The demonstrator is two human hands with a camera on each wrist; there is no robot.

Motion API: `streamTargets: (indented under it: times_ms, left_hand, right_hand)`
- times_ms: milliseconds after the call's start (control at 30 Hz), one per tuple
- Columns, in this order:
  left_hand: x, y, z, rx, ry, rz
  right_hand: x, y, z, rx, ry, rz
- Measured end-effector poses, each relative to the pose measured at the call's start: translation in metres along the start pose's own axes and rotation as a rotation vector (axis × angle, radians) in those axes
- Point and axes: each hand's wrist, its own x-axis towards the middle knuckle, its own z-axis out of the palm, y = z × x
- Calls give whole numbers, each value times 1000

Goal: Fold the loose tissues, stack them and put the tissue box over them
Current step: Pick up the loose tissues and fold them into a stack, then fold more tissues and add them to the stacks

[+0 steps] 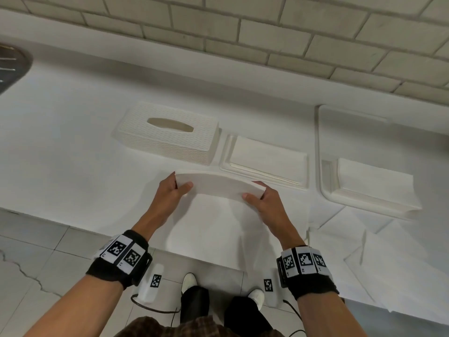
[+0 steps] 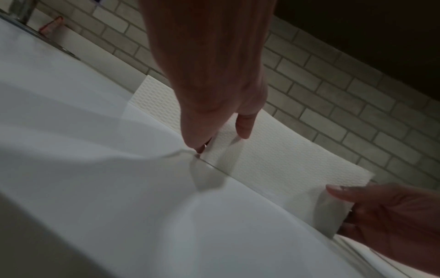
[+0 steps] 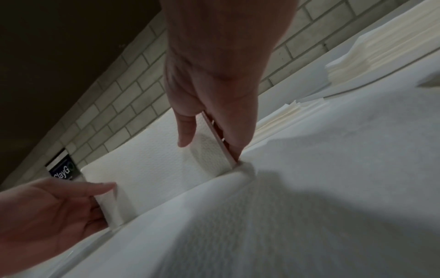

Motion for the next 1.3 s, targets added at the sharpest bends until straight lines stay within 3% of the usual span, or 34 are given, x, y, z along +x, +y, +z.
streamTargets:
  times_ms: [167,367,467,633,933,1133,1233,1300]
  left_hand:
    - [6,21,17,34,60,44]
    - [48,83,90,52,85,53]
    - [77,94,124,129,92,21]
    - [104,93,148,291,166,21]
    - [119,70,151,462,160,35]
    - [113,54,152,832,175,99]
    - [105,58,149,713,205,172]
    - [96,60,146,547,206,230]
  right_hand:
    - [6,-4,-18,-47,124,-1]
    - [43,-46,-75,-89,466,-118]
    - [64,-53,-94,-95,560,-60]
    - [83,-44,-99,-162,545,44]
    - [102,-23,-98,-321,523,152]
    - [94,-10,-96,-520,495,113]
    - [67,-12,-104,-448,559,7]
    - [42,-11,-112,-490,454,1]
